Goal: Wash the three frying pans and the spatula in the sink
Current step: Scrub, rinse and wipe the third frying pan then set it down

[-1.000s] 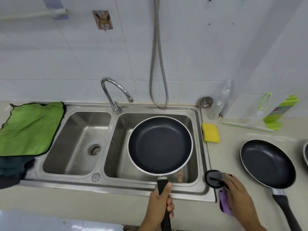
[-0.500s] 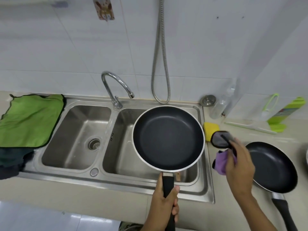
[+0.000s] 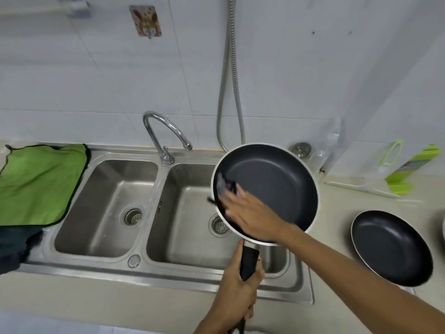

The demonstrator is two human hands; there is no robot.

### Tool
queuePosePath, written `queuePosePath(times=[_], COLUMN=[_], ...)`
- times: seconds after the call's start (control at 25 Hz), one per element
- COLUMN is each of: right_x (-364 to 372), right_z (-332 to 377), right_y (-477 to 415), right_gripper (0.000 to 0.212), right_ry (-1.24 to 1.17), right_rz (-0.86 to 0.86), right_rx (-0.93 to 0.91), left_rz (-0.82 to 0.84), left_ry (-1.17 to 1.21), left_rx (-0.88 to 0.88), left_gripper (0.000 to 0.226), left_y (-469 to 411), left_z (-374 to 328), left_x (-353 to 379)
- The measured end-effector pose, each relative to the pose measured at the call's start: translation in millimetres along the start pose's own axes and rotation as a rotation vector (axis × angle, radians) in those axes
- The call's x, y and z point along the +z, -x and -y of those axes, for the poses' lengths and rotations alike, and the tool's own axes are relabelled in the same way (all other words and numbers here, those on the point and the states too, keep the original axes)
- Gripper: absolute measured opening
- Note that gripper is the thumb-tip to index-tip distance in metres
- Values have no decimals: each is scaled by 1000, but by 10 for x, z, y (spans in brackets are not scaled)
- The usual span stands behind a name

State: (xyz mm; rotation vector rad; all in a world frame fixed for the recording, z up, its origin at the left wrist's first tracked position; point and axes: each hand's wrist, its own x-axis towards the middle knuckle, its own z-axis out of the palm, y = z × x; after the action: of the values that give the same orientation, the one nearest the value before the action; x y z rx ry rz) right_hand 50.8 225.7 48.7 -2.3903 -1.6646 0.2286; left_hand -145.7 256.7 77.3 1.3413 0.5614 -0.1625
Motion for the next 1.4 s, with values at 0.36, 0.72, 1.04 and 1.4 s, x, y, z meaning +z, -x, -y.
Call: queuePosePath(times=[0.36, 0.72, 1.04, 1.4], right_x=[-541, -670, -495, -598], right_z=[-842, -1091, 279, 53], right_y=[431, -294, 202, -288], right_gripper=[42, 54, 51, 58], right_ry=[209, 454, -270, -390], right_rz=[-110, -215, -231, -288], right_rx=[138, 532, 29, 51], left_rz=[-2, 66, 61, 43], left_ry=[-30, -68, -235, -267], left_rx=[-8, 58, 82, 140], left_gripper=[80, 73, 82, 70], left_y=[-155, -78, -169, -237], left_z=[-190, -359, -409, -554], left_x=[-361, -127, -343, -271])
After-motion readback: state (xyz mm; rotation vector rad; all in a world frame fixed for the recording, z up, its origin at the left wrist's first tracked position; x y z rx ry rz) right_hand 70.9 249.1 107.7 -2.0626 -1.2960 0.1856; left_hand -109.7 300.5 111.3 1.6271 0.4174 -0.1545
